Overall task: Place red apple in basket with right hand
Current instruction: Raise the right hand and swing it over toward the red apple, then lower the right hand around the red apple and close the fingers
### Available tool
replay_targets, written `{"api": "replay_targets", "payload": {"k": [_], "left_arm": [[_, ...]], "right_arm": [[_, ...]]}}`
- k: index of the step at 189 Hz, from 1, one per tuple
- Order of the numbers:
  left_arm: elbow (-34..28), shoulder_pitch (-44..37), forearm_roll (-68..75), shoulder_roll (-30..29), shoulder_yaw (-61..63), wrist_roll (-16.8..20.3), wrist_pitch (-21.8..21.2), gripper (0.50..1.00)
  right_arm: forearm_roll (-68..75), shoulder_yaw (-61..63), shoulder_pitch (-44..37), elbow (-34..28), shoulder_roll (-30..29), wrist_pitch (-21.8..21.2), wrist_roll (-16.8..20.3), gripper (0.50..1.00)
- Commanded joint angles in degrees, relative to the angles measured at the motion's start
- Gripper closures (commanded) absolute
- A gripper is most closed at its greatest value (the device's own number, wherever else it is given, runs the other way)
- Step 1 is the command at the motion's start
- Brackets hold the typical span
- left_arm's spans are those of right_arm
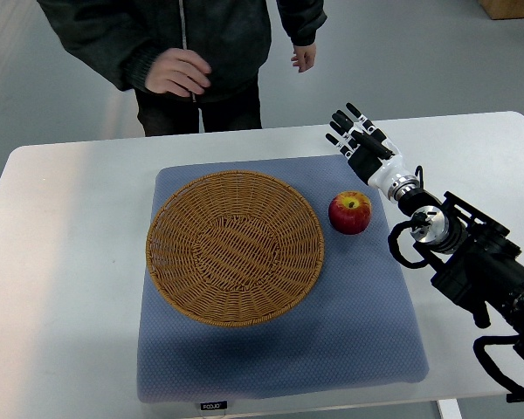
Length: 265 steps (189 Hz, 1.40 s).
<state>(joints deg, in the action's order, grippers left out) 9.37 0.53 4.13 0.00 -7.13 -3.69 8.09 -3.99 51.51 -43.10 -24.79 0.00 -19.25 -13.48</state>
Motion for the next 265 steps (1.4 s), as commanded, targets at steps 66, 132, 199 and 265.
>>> {"api": "replay_targets", "payload": {"k": [66, 132, 199, 265], "left_arm": [[-0.06, 0.00, 0.00, 0.00, -0.17, 0.00, 0.00, 0.500], [0.03, 0.00, 0.00, 0.00, -0.08, 0.00, 0.00, 0.500], [0.21, 0.09, 0.00, 0.00, 0.09, 0.00, 0.09, 0.500], [0.12, 0.18, 0.00, 0.00, 0.18, 0.00, 0.00, 0.500]], "right_arm": [[-0.49, -5.55, -1.64, -0.70, 1.06, -0.97, 0.39, 0.576], [-20.44, -37.80, -24.22, -7.46, 15.56, -7.29, 7.07, 0.576], [-29.23, -85.53, -52.26, -27.15, 19.95, -14.68, 12.87, 0.574], [-30.72, -86.76, -50.59, -28.29, 18.90, -9.23, 14.36, 0.576]]}}
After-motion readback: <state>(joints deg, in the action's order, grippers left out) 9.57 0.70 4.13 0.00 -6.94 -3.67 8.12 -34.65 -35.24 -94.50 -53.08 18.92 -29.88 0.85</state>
